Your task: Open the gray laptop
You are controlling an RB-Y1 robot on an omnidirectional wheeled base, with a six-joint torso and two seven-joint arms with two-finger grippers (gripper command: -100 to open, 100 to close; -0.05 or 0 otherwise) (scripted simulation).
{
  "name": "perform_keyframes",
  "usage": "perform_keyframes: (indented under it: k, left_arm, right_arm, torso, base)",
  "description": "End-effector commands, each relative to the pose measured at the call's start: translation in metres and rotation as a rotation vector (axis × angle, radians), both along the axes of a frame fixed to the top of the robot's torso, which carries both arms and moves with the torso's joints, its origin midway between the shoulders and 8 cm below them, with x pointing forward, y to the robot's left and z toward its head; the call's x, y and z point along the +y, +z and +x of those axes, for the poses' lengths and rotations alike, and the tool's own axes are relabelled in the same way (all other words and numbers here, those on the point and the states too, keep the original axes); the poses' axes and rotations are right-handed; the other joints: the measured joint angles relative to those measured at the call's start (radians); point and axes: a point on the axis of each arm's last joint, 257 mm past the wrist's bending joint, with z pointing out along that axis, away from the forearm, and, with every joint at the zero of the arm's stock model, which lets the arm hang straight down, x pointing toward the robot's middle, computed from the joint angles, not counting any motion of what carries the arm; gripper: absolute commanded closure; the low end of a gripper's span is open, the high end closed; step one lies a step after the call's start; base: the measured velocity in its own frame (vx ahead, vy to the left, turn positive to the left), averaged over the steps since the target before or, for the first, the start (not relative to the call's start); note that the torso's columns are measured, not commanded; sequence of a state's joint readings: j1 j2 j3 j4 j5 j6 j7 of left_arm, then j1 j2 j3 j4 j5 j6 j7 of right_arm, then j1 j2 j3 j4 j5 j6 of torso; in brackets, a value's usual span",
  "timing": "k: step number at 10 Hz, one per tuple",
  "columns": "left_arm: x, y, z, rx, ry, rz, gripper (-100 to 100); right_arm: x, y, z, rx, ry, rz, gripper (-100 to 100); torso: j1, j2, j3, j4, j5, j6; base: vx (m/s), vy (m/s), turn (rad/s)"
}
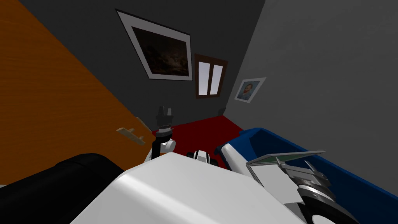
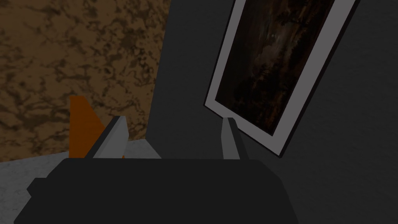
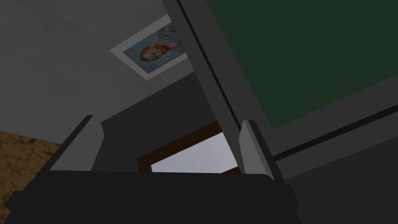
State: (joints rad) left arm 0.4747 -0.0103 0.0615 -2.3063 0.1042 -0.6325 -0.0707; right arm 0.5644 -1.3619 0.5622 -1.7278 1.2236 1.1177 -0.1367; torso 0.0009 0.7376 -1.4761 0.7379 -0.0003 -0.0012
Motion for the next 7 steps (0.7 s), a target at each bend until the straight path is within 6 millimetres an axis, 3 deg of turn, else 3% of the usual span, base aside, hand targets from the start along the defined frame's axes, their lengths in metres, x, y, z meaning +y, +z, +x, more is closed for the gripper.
perform_keyframes:
  k: [1, 7]
  left_arm:
    - [0.000, 0.000, 0.000, 0.000, 0.000, 0.000, 0]
    - [0.000, 0.000, 0.000, 0.000, 0.000, 0.000, 0]
  right_arm:
    - [0.018, -0.004, -0.004, 0.042, 0.061, 0.002, -100]
    - [0.083, -0.021, -0.041, 0.218, 0.262, 0.038, -100]
  torso:
    - [0.000, -0.001, 0.000, 0.000, -0.001, -0.002]
    - [-0.002, 0.001, 0.000, 0.000, 0.000, 0.001]
  base:
    - [-0.031, -0.065, 0.078]
    - [-0.053, -0.094, 0.166]
